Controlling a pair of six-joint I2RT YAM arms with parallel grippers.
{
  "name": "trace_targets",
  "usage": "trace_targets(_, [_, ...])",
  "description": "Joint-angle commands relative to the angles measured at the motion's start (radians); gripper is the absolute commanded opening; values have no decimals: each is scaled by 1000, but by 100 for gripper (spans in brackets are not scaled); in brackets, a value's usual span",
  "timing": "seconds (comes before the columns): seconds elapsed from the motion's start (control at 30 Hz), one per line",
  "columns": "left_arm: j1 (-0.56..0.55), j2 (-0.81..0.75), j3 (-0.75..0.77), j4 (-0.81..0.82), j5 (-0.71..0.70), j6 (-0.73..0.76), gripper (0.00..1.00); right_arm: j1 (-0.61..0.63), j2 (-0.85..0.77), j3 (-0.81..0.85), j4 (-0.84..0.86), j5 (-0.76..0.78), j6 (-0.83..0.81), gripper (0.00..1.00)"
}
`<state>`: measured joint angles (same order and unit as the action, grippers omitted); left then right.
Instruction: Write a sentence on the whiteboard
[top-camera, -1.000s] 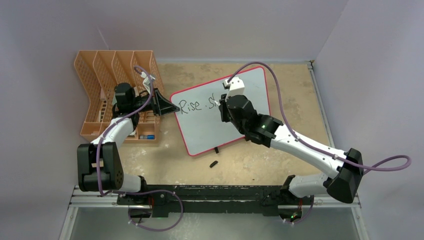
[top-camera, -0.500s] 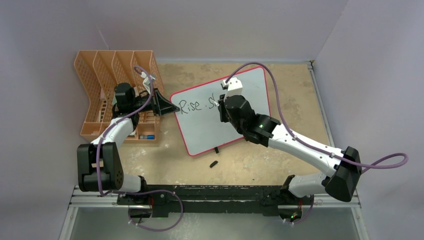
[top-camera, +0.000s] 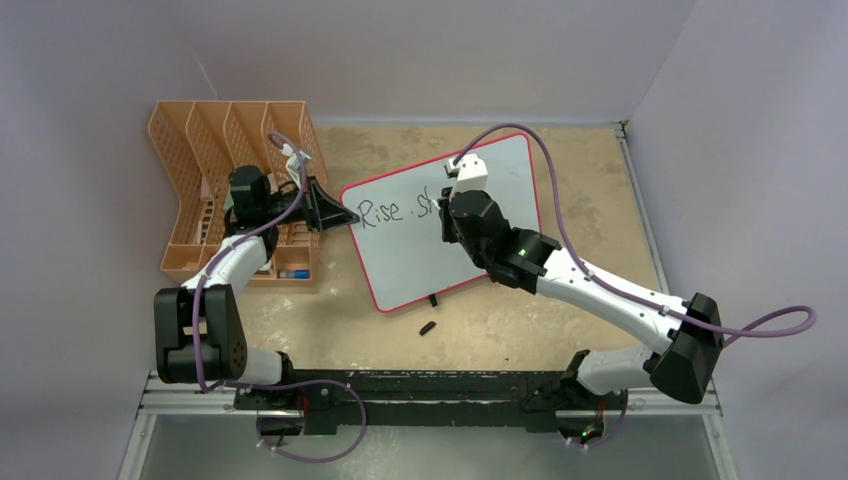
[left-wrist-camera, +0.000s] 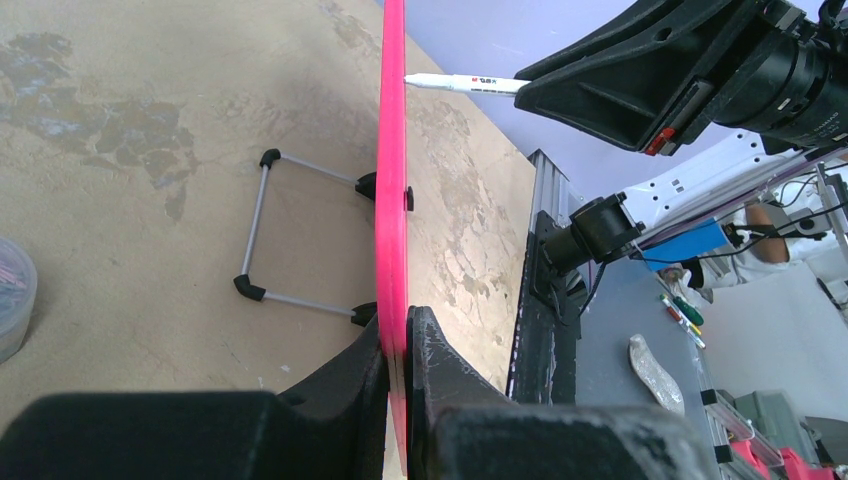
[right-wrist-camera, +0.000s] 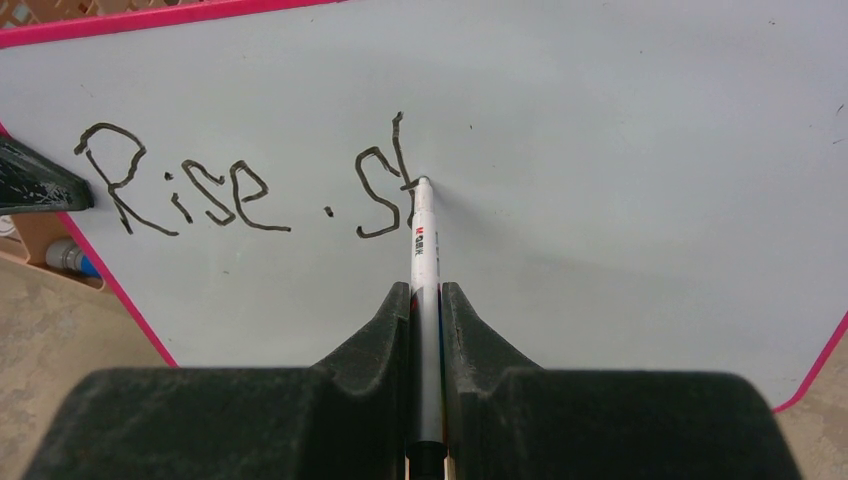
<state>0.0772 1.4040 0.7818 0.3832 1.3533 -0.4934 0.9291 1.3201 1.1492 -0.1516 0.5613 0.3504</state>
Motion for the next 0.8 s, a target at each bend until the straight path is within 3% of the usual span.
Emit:
trace_targets(0.0, [-16, -13, 24, -5, 0, 30, 0, -1, -15, -8, 39, 51, -5, 0])
trace_targets(0.77, [-16, -16, 24, -10, -6, 33, 0, -1, -33, -37, -34, 23, 46, 0])
